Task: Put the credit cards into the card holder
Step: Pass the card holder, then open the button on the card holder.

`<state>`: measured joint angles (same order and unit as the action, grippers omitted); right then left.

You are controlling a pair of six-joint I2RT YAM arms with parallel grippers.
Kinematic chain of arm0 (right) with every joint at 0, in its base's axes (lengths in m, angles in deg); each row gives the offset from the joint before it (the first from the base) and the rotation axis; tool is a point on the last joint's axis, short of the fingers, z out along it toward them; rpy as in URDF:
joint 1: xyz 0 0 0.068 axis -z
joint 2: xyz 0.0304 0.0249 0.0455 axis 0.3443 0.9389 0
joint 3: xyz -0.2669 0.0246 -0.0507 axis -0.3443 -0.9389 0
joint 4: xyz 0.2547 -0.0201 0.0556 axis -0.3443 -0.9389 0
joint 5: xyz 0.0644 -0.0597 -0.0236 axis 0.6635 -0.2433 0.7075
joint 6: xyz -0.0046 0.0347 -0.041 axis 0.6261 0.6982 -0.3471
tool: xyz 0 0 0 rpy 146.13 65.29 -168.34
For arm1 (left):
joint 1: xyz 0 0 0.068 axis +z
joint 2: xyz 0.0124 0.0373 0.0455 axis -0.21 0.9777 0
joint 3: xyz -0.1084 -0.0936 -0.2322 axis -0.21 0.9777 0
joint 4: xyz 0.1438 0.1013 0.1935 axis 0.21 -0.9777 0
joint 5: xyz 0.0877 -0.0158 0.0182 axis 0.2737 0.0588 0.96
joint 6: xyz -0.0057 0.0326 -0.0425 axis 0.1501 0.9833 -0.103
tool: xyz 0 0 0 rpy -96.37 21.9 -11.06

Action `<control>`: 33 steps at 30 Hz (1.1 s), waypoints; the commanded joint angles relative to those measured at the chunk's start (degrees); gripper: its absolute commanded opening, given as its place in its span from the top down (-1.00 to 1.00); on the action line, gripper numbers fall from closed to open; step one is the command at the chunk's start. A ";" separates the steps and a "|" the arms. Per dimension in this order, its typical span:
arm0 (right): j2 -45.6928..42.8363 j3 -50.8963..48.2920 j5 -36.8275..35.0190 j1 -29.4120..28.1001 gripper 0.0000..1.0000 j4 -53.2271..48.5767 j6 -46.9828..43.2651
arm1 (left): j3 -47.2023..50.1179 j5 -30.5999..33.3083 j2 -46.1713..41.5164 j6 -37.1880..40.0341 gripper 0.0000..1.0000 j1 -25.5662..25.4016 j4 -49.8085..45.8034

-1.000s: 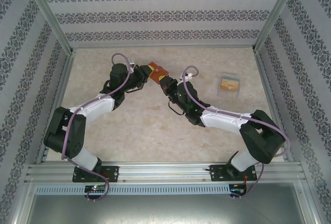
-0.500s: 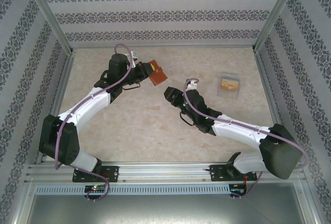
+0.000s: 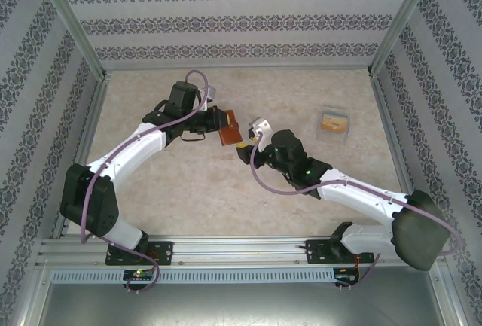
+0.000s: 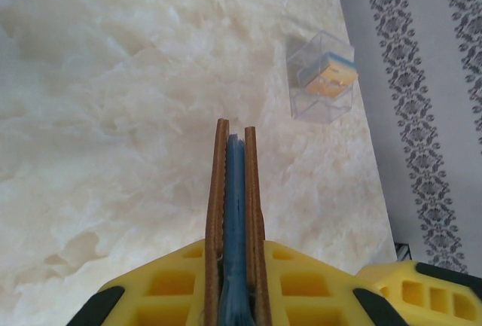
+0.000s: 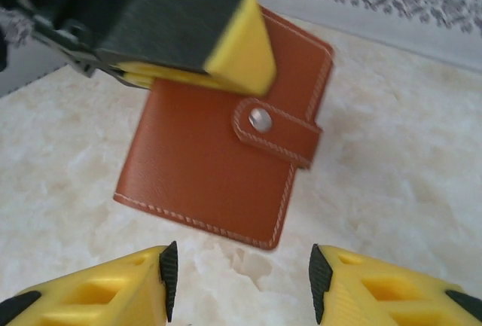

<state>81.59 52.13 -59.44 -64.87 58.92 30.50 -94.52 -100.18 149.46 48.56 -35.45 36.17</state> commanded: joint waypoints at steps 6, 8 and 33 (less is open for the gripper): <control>6.89 -5.20 10.68 0.71 0.00 26.47 -17.54 | 3.35 -2.93 -4.62 2.27 1.00 -3.49 1.92; 8.27 -4.32 9.79 0.78 0.01 27.39 -18.57 | 3.64 -1.97 -5.82 2.98 1.00 -3.60 0.56; 18.80 -3.66 -9.43 -0.90 0.72 40.94 -18.44 | 8.97 -2.51 -11.15 2.57 1.00 -3.52 5.59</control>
<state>99.95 48.51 -62.02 -66.53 97.58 10.24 -85.49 -95.02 140.17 52.28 -37.51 41.66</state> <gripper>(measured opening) 0.155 0.151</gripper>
